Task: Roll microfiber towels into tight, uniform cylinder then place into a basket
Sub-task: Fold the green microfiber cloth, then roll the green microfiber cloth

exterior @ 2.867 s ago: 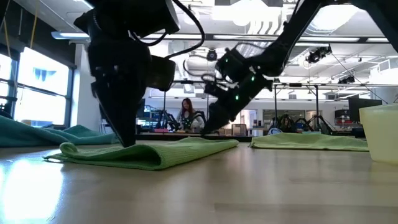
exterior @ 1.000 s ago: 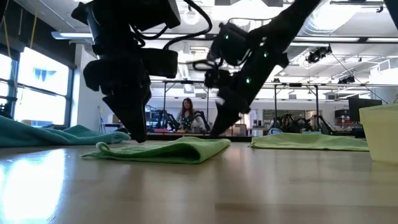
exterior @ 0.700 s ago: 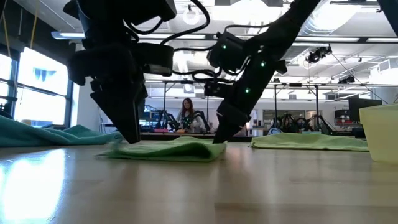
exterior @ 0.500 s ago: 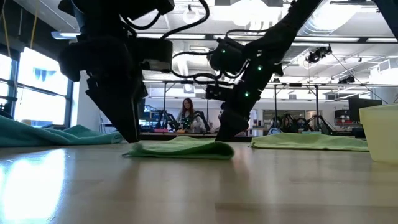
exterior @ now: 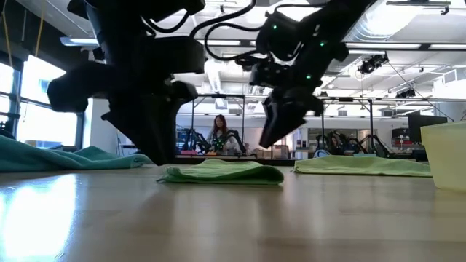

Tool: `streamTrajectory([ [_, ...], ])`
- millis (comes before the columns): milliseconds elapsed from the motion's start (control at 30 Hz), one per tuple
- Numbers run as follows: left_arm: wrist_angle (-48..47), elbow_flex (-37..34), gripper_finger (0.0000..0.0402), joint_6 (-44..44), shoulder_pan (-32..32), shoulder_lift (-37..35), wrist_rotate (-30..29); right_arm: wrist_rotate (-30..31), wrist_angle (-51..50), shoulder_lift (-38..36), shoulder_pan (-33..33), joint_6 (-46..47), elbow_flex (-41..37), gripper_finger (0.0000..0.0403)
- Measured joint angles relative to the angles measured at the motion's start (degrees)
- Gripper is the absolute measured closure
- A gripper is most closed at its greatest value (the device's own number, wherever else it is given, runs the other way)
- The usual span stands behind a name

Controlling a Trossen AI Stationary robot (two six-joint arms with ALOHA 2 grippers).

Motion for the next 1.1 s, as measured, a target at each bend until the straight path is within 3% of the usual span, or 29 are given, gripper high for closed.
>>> streamTrajectory([
  [233,0.5,0.0,0.0303,16.3,0.2,0.0,-2.3,-0.3,-4.2,-0.2,6.3,-1.2,0.0,0.0258],
  [333,0.5,0.0,0.0292,14.1,0.5,0.0,-5.8,-0.3,-7.1,-0.2,7.7,1.5,0.0,0.0258],
  [567,-1.0,0.0,0.0253,7.6,0.9,0.0,-3.8,1.4,-16.3,-0.2,9.7,6.5,0.0,0.0258],
  [700,-1.6,0.0,0.023,4.7,0.1,0.0,-3.2,3.1,-16.5,-0.2,10.5,8.0,0.0,0.0258],
  [867,0.9,-1.7,0.0213,14.1,-0.9,0.3,-3.9,5.2,-7.4,0.0,11.6,-0.2,0.0,0.0258],
  [967,3.1,-3.8,0.0212,21.7,-1.2,0.7,-4.5,5.6,-5.1,0.0,11.9,-6.2,0.0,0.0258],
  [1100,4.4,-4.4,0.0214,25.5,-1.2,1.2,-5.9,3.4,-5.4,0.1,11.8,-9.1,0.0,0.0258],
])
